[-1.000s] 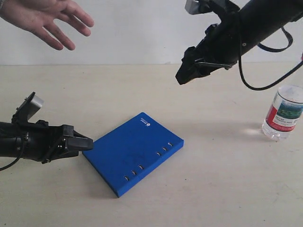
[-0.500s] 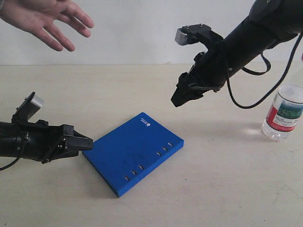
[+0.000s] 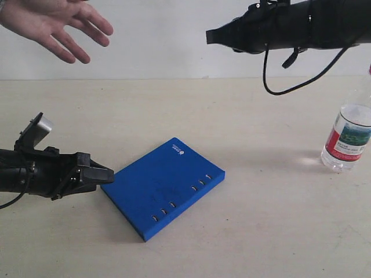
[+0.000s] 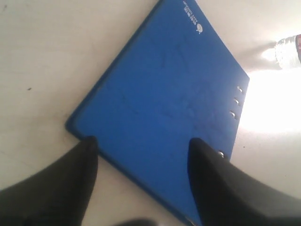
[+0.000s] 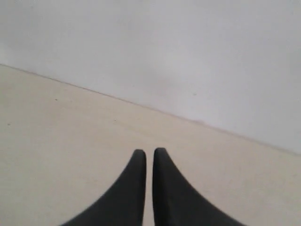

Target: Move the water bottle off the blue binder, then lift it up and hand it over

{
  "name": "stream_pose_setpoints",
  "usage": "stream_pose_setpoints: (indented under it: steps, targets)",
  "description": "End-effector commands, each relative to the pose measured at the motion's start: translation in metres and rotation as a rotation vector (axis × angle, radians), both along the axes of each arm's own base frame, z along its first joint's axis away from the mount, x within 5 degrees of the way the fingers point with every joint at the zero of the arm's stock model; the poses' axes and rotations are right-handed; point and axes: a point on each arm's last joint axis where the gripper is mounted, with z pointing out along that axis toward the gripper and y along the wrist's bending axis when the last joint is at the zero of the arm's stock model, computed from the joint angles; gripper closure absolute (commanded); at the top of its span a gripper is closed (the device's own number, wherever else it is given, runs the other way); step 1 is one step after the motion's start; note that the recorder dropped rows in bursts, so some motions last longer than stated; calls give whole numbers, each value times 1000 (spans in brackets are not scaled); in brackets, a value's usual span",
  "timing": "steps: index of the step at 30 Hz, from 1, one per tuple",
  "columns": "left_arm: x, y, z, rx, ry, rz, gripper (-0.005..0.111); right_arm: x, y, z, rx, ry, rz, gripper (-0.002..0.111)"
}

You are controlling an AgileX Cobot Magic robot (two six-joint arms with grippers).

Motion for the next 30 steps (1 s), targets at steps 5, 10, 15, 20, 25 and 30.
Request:
stream_pose_setpoints:
  steps: [5, 10, 15, 20, 25, 30]
  targets:
    - [1, -1, 1, -10, -7, 0, 53, -3, 2, 6, -265, -191, 158, 108]
    - [1, -1, 1, -10, -7, 0, 53, -3, 3, 7, -29, -56, 57, 108]
    - [1, -1, 1, -10, -7, 0, 53, -22, 25, -6, 180, 123, 294, 106]
    - [1, -3, 3, -31, -10, -9, 53, -36, 26, -50, 70, 479, 366, 76]
    - [3, 2, -1, 30, -2, 22, 53, -34, 16, -88, -41, 660, 260, 48]
    - [6, 5, -3, 67, -2, 44, 53, -35, 17, -101, -57, 703, 270, 49]
